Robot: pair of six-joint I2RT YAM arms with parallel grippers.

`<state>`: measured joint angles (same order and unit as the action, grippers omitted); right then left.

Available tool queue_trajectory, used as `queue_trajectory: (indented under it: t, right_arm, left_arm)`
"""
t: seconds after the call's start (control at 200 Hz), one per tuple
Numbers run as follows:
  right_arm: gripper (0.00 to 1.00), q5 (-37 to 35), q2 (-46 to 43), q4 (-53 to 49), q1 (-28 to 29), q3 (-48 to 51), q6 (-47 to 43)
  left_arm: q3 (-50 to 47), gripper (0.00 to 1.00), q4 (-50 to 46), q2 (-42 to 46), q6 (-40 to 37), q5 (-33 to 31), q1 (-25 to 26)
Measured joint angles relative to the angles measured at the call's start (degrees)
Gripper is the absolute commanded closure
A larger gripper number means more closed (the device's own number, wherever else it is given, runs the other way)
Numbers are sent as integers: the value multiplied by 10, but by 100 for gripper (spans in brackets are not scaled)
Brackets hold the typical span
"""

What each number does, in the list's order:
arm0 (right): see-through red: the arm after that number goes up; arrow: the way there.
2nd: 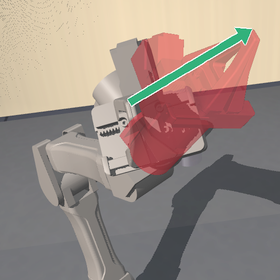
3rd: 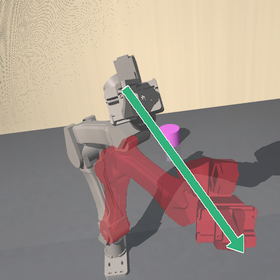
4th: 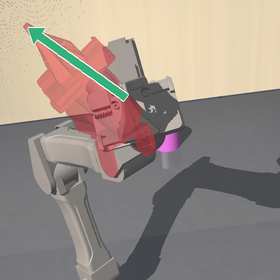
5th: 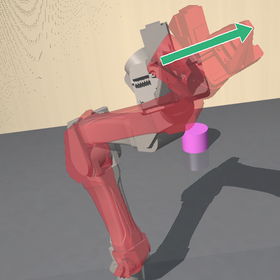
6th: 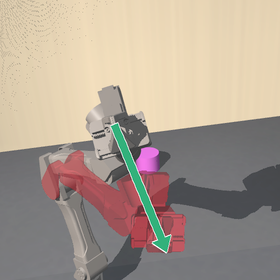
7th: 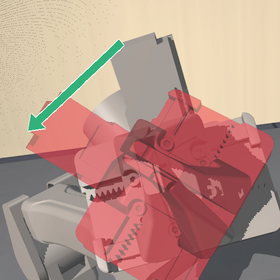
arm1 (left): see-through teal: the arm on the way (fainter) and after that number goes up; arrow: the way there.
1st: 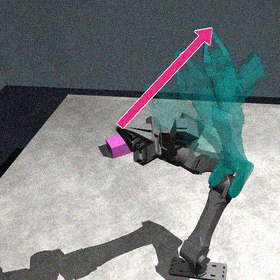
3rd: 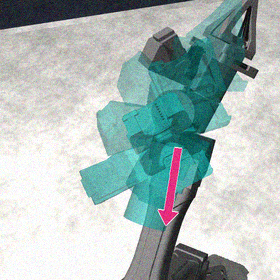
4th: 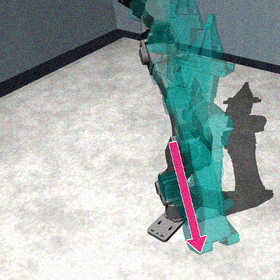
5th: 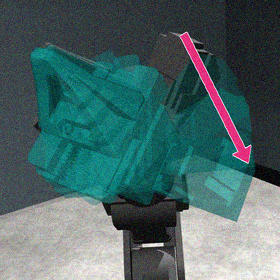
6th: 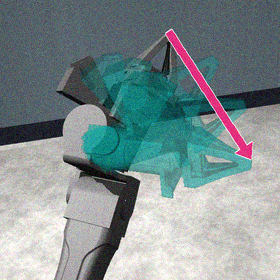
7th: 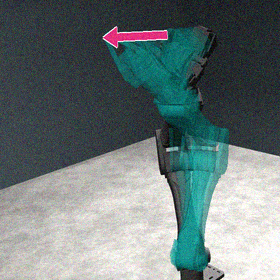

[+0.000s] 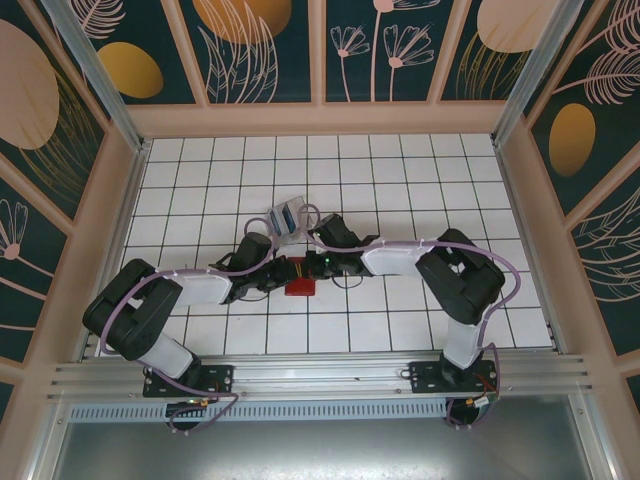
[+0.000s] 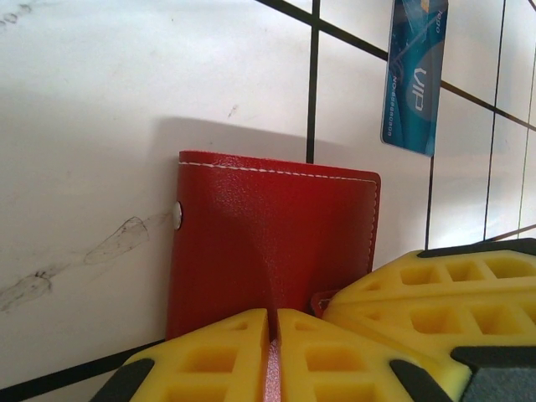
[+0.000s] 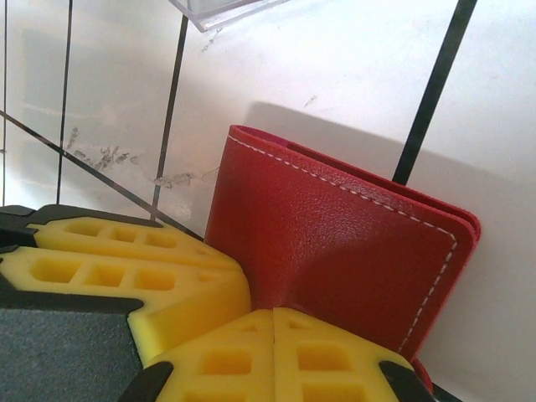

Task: Put the credit cards into the card holder
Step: Close the button on the card holder, then reset both arms

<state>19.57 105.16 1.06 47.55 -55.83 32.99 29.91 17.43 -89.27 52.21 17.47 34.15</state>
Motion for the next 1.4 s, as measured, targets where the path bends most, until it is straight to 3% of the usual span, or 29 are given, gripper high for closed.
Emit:
queue_trajectory:
  t: [0.4,0.515,0.616,0.721,0.811,0.911,0.991,1.071,1.121,1.126,1.136,1.151,1.206,1.226,1.401]
  right_arm:
    - [100,9,1,11,-2,3,3]
    - [82,-9,-15,7,4,9,-2]
    - [82,-31,-48,-7,10,20,-15]
    - [71,-53,-120,-10,10,42,-32]
    - [68,-80,-205,0,5,62,-47]
    - [62,-123,-301,8,-8,81,-73]
    - [37,-165,-374,10,-22,92,-102]
    - [29,-216,-446,12,-35,101,-136]
    - [18,-245,-488,17,-38,110,-162]
    - [17,-247,-491,17,-38,111,-163]
    - [16,-255,-502,18,-39,113,-162]
    - [16,-266,-517,20,-40,118,-177]
    - [9,-308,-570,30,-41,136,-194]
    - [2,-320,-585,33,-41,143,-203]
    - [1,-446,-696,93,-113,229,-242]
  left_arm:
    - [-5,85,3,7,1,-3,0]
    - [-9,80,-11,21,2,-13,0]
    - [-9,77,-47,47,0,-24,-1]
    - [-4,75,-92,91,-1,-41,-5]
    - [17,70,-128,138,-9,-64,-7]
    - [49,62,-155,195,-30,-102,-8]
    - [64,52,-164,243,-63,-130,-9]
    - [74,44,-179,296,-111,-163,-10]
    - [82,32,-193,327,-136,-195,-10]
    - [82,28,-195,330,-141,-197,-10]
    - [84,8,-198,338,-151,-206,-10]
    - [85,2,-199,346,-151,-216,-10]
    - [89,1,-206,382,-192,-257,-10]
    - [89,1,-206,393,-203,-271,-10]
    - [58,1,-156,428,-296,-388,-10]
